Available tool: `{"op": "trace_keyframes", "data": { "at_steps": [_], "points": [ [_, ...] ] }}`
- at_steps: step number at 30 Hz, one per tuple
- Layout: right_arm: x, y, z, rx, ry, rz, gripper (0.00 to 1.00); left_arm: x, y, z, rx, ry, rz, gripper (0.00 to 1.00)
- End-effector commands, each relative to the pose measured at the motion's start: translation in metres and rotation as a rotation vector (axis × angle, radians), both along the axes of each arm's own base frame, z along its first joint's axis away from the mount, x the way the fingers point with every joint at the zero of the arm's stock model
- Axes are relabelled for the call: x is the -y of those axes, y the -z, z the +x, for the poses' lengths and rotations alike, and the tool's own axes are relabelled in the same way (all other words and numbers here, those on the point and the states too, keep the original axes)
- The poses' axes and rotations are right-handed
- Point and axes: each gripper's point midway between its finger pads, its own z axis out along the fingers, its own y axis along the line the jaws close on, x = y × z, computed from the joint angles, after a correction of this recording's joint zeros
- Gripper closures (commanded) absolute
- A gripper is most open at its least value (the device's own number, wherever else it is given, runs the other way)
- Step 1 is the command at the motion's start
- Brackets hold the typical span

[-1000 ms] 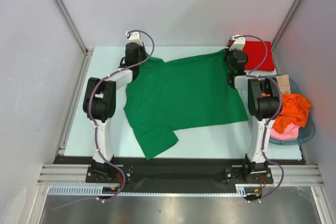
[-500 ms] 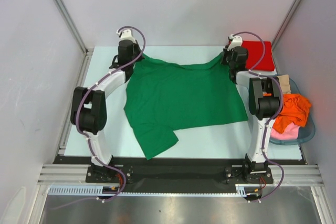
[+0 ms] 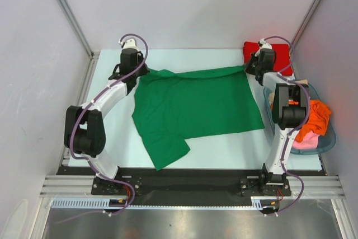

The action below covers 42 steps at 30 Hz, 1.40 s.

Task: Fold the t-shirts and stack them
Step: Fold the tshirt

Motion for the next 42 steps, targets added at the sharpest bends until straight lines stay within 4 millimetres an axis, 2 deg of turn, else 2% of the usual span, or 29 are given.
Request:
{"op": "trace_keyframes", "data": {
  "at_steps": [1, 5, 10, 12, 13, 17, 24, 26, 34, 37, 42],
  "points": [
    [0.008, -0.047, -0.004, 0.004, 0.014, 0.071, 1.0, -0.009, -0.005, -0.02, -0.03, -0.028, 0.006, 1.0],
    [0.009, -0.046, -0.014, -0.037, -0.016, 0.111, 1.0, -0.015, 0.007, -0.034, -0.096, -0.047, 0.017, 1.0],
    [0.002, -0.033, -0.026, -0.115, -0.069, 0.125, 1.0, -0.018, 0.02, -0.049, -0.161, -0.066, 0.007, 1.0],
    [-0.001, -0.023, -0.028, -0.151, -0.081, 0.136, 1.0, -0.023, 0.033, -0.06, -0.201, -0.083, 0.016, 1.0],
    [-0.003, -0.019, -0.031, -0.166, -0.095, 0.142, 1.0, -0.025, 0.03, -0.064, -0.191, -0.095, 0.015, 1.0],
    [-0.002, -0.005, -0.04, -0.202, -0.086, 0.137, 1.0, -0.034, 0.045, -0.085, -0.224, -0.137, 0.012, 1.0],
    [0.001, -0.005, -0.043, -0.201, -0.07, 0.125, 1.0, -0.033, 0.059, -0.107, -0.254, -0.151, -0.043, 1.0],
    [0.004, -0.004, -0.044, -0.205, -0.049, 0.116, 1.0, -0.032, 0.057, -0.11, -0.248, -0.149, -0.055, 1.0],
    [0.012, -0.002, -0.052, -0.202, -0.007, 0.096, 1.0, -0.025, 0.077, -0.13, -0.295, -0.125, -0.11, 1.0],
    [0.014, -0.008, -0.051, -0.182, 0.004, 0.087, 1.0, -0.02, 0.085, -0.135, -0.316, -0.105, -0.132, 1.0],
    [0.017, -0.017, -0.054, -0.165, 0.013, 0.079, 1.0, -0.025, 0.099, -0.146, -0.347, -0.13, -0.118, 1.0]
  ]
}}
